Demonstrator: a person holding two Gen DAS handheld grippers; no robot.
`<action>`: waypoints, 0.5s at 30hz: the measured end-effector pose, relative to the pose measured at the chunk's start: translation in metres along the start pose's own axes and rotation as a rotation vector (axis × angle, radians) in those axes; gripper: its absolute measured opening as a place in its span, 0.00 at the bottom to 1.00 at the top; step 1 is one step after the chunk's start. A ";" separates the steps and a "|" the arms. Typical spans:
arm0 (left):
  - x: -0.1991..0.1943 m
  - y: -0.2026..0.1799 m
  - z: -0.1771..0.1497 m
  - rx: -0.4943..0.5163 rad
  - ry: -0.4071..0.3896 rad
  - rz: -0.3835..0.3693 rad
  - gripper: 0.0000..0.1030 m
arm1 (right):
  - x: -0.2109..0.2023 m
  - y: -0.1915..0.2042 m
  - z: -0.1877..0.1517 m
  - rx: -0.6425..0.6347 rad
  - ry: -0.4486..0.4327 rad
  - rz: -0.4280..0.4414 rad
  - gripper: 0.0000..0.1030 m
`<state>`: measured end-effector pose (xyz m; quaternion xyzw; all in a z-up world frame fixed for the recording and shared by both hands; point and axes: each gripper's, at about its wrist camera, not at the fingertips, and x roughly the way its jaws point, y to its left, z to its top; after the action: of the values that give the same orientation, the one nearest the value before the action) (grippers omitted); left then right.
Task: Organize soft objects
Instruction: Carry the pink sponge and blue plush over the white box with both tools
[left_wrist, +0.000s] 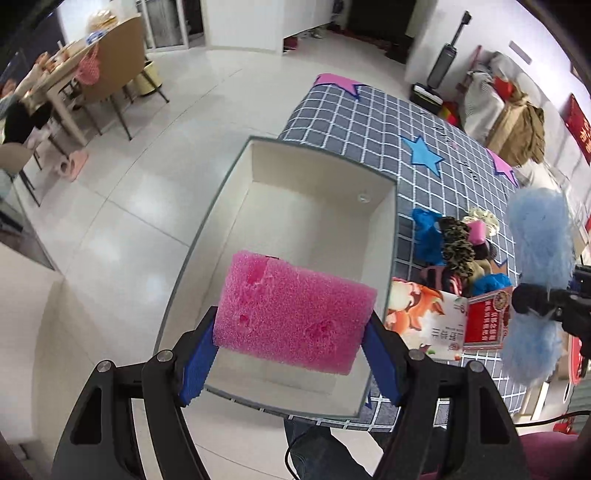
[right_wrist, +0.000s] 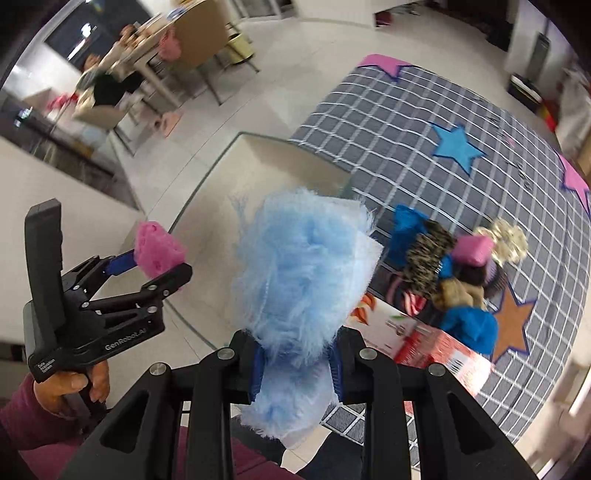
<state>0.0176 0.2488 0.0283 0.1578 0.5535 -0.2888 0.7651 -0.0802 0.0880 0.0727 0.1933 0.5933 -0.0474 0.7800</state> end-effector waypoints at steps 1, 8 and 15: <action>0.001 0.002 -0.002 -0.009 0.002 0.003 0.74 | 0.003 0.004 0.001 -0.015 0.008 0.000 0.29; 0.002 0.013 -0.007 -0.033 0.013 0.018 0.74 | 0.014 0.019 0.008 -0.060 0.038 -0.001 0.29; 0.006 0.016 -0.007 -0.036 0.025 0.024 0.74 | 0.021 0.025 0.014 -0.075 0.045 0.005 0.29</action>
<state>0.0235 0.2641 0.0190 0.1543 0.5662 -0.2676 0.7642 -0.0539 0.1094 0.0625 0.1667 0.6116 -0.0188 0.7732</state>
